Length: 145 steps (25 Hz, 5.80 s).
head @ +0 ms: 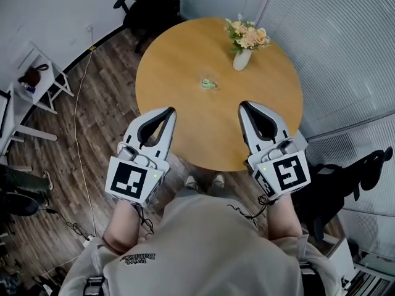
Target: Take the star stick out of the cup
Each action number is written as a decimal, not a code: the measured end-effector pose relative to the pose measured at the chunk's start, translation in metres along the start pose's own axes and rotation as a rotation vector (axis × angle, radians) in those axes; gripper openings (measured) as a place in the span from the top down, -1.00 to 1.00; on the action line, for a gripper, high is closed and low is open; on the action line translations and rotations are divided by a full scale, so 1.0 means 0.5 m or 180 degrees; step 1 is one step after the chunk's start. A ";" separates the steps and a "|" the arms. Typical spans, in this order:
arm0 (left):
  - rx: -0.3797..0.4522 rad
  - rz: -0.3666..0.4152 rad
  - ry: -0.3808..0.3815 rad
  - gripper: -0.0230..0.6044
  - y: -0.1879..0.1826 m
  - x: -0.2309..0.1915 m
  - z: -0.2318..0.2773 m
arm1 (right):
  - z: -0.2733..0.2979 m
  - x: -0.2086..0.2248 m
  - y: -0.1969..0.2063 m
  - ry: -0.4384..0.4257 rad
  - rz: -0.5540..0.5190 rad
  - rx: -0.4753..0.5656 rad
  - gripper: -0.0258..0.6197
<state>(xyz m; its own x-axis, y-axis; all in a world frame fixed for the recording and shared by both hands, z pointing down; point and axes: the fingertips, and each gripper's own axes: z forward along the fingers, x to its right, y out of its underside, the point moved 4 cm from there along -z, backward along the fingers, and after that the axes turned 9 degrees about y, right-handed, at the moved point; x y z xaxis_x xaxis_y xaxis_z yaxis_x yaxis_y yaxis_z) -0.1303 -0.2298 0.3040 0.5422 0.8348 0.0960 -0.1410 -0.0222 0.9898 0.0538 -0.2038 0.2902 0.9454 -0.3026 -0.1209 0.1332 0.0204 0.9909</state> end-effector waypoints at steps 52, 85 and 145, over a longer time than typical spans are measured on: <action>-0.0501 -0.0408 -0.0413 0.86 0.195 -0.133 0.213 | 0.366 0.007 0.363 -0.1167 -0.1137 -0.1227 0.39; -0.0441 -0.0425 -0.0340 0.86 0.190 -0.125 0.197 | 0.359 0.068 0.263 -0.0306 -0.1194 -0.0958 0.81; 0.0031 0.0064 0.0029 0.86 -0.050 0.085 0.106 | -0.083 0.126 -0.038 0.0191 -0.0465 0.0177 0.81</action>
<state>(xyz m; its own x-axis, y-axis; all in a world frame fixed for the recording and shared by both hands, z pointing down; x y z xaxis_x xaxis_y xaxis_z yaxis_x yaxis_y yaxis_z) -0.0601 -0.2230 0.2887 0.5316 0.8392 0.1150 -0.1439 -0.0443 0.9886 0.1231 -0.1840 0.2614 0.9334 -0.2411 -0.2656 0.2555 -0.0729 0.9641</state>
